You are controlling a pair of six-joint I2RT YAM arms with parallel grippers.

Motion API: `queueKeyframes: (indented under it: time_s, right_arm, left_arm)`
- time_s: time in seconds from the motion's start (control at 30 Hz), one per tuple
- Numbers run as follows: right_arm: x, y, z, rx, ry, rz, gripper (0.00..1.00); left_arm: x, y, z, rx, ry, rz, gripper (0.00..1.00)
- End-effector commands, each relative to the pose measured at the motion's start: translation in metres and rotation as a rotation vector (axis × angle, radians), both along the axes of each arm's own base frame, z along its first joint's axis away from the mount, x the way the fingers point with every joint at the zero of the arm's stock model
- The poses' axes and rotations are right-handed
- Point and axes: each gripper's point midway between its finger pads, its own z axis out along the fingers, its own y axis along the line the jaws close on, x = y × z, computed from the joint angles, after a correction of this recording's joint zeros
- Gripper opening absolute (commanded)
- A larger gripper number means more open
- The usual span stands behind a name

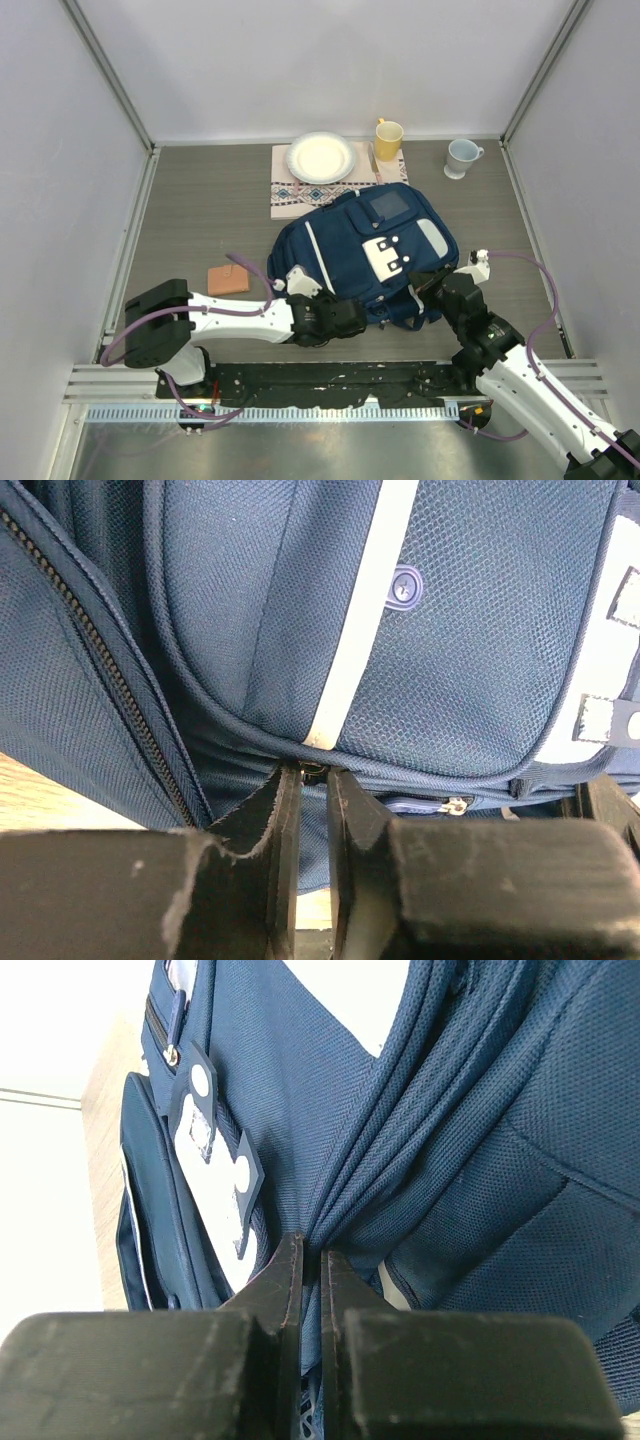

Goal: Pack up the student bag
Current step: Unzip the student bag at the center of the board.

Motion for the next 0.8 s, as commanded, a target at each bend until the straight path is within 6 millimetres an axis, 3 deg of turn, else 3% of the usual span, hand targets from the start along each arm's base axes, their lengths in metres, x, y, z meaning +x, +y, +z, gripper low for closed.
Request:
queueKeyframes:
  time_s: [0.0,0.03,0.1,0.27,0.33,0.53,0.6,0.67,0.77]
  right_arm:
    - [0.003,-0.008,0.01,-0.033,-0.033,-0.025,0.01]
    - [0.003,-0.008,0.011,-0.032,-0.034,-0.027,0.01]
    - [0.003,-0.008,0.011,-0.034,-0.035,-0.023,0.01]
    - [0.003,-0.008,0.01,-0.036,-0.032,-0.023,0.01]
    - [0.003,-0.007,0.011,-0.035,-0.035,-0.019,0.01]
    - [0.003,-0.008,0.011,-0.04,-0.035,-0.02,0.01]
    - [0.002,-0.008,0.011,-0.043,-0.035,-0.019,0.01]
    - [0.002,-0.008,0.011,-0.042,-0.034,-0.019,0.01]
    - [0.002,-0.008,0.011,-0.042,-0.034,-0.019,0.01]
  left_arm:
    - [0.022,0.047,0.001,0.1,-0.099,0.151,0.15]
    - [0.023,0.047,0.002,0.101,-0.104,0.153,0.16]
    - [0.024,0.047,0.004,0.103,-0.112,0.156,0.34]
    - [0.028,0.044,0.005,0.107,-0.136,0.162,0.5]
    - [0.03,0.04,0.005,0.107,-0.145,0.15,0.49]
    - [0.033,0.031,0.005,0.123,-0.169,0.112,0.2]
    - [0.033,0.03,0.007,0.126,-0.173,0.108,0.17]
    - [0.034,0.03,0.006,0.133,-0.176,0.105,0.09]
    - [0.034,0.031,0.005,0.147,-0.18,0.104,0.08]
